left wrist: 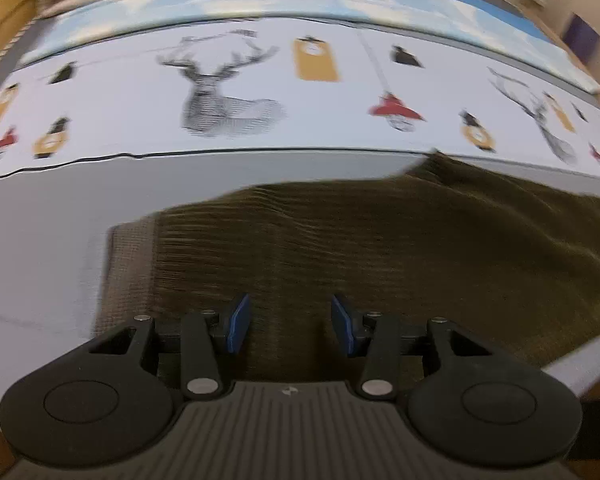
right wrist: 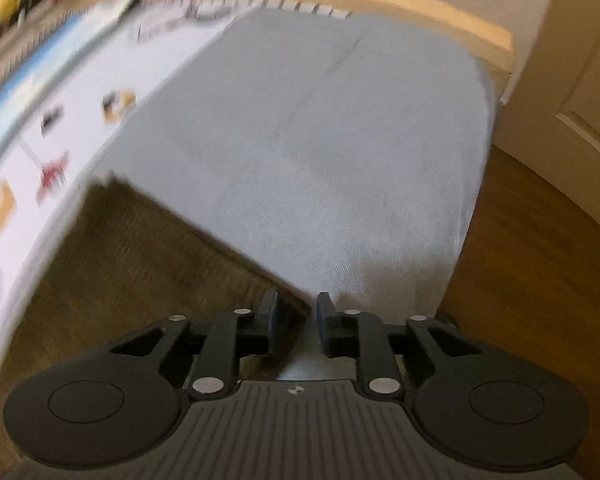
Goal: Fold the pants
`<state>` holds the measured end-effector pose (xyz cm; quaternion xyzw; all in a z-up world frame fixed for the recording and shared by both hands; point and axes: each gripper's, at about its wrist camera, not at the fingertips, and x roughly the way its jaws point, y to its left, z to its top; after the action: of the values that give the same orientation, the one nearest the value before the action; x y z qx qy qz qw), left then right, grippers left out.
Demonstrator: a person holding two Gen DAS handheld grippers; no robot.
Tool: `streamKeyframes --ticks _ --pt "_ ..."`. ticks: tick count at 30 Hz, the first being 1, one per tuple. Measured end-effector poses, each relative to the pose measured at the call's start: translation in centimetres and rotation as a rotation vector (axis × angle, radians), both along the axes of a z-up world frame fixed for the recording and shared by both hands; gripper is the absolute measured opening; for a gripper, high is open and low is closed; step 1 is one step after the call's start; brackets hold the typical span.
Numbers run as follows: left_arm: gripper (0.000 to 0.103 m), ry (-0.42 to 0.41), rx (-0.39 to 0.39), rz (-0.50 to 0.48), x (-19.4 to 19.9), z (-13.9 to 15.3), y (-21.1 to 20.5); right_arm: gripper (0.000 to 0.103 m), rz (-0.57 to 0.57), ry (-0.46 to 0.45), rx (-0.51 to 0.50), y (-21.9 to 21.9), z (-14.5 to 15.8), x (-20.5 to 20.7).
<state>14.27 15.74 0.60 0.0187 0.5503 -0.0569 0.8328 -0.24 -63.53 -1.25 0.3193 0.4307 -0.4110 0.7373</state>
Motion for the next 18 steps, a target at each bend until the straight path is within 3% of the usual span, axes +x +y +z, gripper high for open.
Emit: streamKeyframes --ticks 2,5,7,9,14,18 --pt "0.049 0.015 -0.015 -0.043 -0.2 -0.5 -0.6 0.03 0.018 -0.063 -0.037 0.6 1.3 0.7" --pt "0.049 0.068 -0.004 -0.09 -0.7 -1.9 -1.1 0.032 0.103 -0.161 -0.079 2.1 2.6 3.1" --pt "0.049 0.176 0.075 -0.107 -0.8 -4.4 -1.1 0.035 0.182 -0.229 -0.08 2.8 3.0 5.1" --pt "0.049 0.225 0.192 -0.173 -1.6 -6.4 -1.5 0.042 0.256 -0.265 -0.087 3.0 3.0 7.4" --pt "0.049 0.21 0.168 -0.168 -2.0 -6.4 -1.1 0.05 0.338 -0.248 -0.113 2.3 1.1 12.0" --pt "0.05 0.216 0.164 -0.168 -1.7 -6.5 -1.3 0.051 0.382 -0.209 -0.139 1.1 -1.0 14.0"
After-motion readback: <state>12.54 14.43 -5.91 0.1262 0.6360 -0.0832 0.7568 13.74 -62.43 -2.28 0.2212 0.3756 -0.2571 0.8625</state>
